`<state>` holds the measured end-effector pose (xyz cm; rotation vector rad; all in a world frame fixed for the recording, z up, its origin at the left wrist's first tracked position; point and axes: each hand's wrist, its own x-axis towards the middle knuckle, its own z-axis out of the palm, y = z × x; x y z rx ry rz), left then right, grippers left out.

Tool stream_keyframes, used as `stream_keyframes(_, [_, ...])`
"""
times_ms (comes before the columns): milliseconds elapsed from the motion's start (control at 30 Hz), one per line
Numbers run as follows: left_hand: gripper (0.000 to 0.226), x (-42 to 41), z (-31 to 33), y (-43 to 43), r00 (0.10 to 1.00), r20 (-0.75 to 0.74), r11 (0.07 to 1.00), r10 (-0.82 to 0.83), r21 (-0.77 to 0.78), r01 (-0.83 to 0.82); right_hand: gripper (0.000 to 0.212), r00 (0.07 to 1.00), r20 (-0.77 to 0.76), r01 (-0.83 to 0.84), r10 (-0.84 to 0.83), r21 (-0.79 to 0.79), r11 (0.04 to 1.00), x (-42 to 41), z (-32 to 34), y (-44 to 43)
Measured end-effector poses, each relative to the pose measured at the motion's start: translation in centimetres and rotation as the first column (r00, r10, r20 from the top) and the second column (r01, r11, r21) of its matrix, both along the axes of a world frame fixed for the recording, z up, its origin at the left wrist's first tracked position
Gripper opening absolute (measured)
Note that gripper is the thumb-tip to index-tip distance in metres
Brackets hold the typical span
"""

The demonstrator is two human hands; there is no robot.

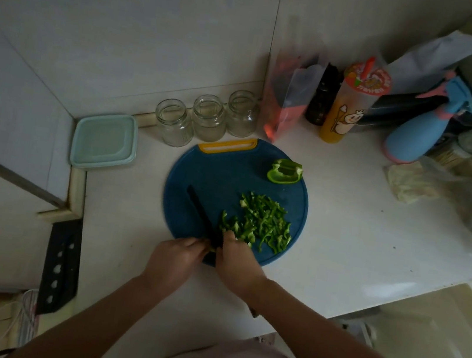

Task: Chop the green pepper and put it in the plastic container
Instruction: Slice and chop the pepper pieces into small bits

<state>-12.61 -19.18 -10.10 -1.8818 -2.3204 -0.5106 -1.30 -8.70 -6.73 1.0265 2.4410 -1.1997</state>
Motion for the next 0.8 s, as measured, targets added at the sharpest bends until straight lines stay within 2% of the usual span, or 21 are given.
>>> stream_keyframes(133, [0.029, 0.0, 0.0, 0.1, 1.000, 0.011, 1.000, 0.007, -0.010, -0.007, 0.020, 0.999, -0.012, 0.037, -0.038, -0.022, 0.999, 1.2, 0.3, 0.4])
stream_keyframes(300, [0.030, -0.1, 0.0, 0.2, 1.000, -0.006, 1.000, -0.016, 0.005, 0.016, 0.010, 0.995, -0.066, 0.077, -0.080, -0.053, 0.996, 3.2, 0.7, 0.7])
stream_keyframes(567, [0.033, 0.1, 0.1, 0.2, 0.999, 0.017, 0.999, 0.049, -0.024, -0.049, 0.020, 0.982, -0.173, 0.070, -0.071, -0.012, 0.997, 3.9, 0.7, -2.3])
stream_keyframes(800, [0.032, 0.3, 0.6, 0.3, 0.998, 0.033, 0.998, 0.057, -0.008, -0.057, 0.022, 0.989, -0.129, 0.085, -0.072, 0.100, 0.991, 3.8, -0.4, -2.8])
